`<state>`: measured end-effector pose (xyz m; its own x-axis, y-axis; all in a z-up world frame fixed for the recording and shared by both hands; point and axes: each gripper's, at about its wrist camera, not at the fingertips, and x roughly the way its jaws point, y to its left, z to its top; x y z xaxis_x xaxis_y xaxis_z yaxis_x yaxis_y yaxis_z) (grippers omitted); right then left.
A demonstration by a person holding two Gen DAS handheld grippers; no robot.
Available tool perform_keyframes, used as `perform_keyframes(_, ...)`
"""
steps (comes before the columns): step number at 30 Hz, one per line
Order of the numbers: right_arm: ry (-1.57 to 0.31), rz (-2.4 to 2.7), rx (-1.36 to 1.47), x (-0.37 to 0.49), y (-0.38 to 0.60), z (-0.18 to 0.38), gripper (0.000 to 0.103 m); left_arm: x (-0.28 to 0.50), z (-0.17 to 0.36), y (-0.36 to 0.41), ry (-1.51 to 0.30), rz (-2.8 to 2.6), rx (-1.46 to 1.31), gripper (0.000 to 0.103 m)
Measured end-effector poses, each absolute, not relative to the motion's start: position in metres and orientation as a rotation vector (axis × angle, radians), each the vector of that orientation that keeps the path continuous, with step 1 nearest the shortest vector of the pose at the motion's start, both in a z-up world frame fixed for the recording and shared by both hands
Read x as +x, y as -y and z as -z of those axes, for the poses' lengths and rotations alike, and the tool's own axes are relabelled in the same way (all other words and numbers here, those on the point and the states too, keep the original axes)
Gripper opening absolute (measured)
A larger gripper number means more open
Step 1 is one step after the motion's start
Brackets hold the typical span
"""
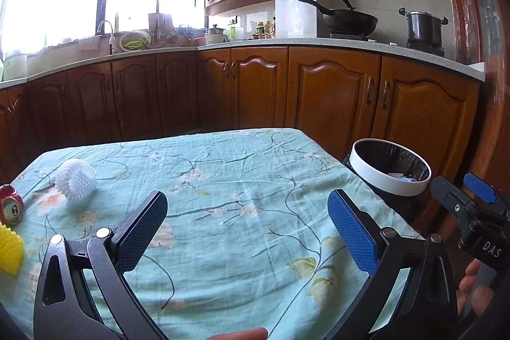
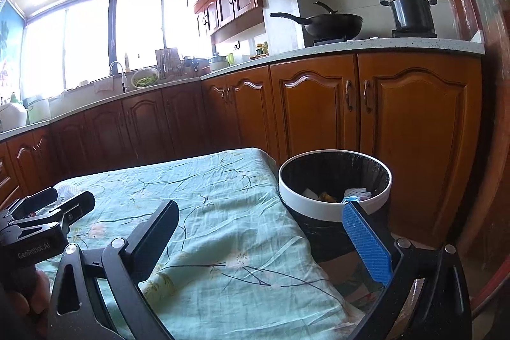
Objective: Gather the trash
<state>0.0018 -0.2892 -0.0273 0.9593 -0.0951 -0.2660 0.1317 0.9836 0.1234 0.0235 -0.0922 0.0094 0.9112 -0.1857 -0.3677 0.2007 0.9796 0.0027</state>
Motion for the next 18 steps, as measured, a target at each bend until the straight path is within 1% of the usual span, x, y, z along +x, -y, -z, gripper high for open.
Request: perform_keyframes(18, -0.258, 0.122, 0.147, -0.001, 0.2941, 0.0258, 0.103, 0.0217, -0.0096, 0.0968, -0.372, 0.22, 0.057, 0.103)
